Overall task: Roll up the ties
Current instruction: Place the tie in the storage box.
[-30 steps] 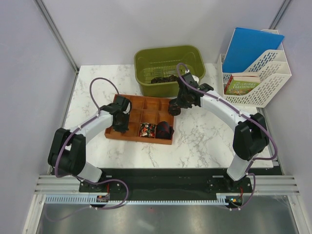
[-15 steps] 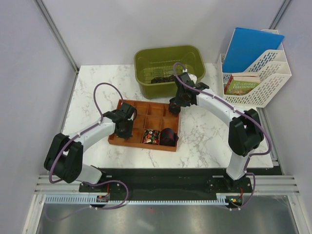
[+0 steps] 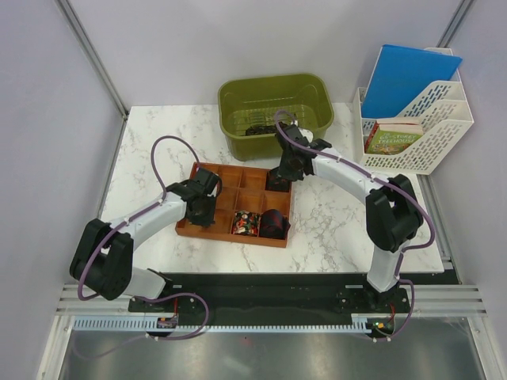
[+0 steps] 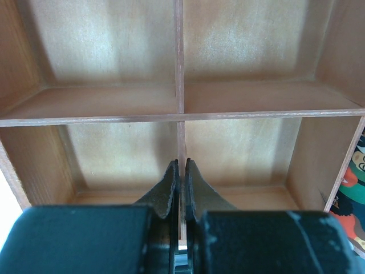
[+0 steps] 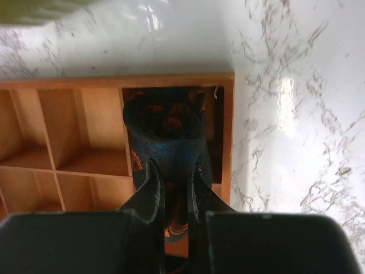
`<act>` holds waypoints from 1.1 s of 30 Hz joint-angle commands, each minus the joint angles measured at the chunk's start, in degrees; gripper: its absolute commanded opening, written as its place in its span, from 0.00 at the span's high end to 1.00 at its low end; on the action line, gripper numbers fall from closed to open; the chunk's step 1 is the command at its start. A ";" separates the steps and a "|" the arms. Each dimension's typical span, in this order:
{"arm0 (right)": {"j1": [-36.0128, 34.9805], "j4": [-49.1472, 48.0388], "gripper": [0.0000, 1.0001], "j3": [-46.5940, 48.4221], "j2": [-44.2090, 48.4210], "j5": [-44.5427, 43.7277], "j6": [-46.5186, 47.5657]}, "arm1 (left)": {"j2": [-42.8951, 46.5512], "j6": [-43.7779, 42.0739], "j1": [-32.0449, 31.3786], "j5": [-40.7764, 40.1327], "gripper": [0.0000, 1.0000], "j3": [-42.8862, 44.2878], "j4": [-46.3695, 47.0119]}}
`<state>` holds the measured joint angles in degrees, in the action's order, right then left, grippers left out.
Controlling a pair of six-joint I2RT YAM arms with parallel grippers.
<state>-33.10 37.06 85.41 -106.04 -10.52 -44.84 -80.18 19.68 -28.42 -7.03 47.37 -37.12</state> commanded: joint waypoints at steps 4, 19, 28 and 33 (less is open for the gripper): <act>-1.09 1.88 1.00 -2.87 -1.63 1.47 -3.23 | 3.10 1.50 -0.40 0.96 0.98 -0.09 3.11; -0.56 -2.34 0.14 -0.94 -3.57 4.89 -0.43 | 2.58 2.64 2.23 -1.67 0.98 -0.18 2.67; 0.14 -4.62 0.02 0.82 1.09 9.64 3.70 | -0.24 -0.60 10.74 -2.29 0.98 4.65 -2.95; 0.32 -5.86 0.02 -0.24 3.73 10.44 4.06 | -2.17 -4.65 15.94 -3.25 0.98 7.81 -5.41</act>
<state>-33.21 32.12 84.42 -107.09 -1.04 -42.30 -81.95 17.06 -16.91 -6.13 50.19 -41.17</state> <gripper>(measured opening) 0.982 0.047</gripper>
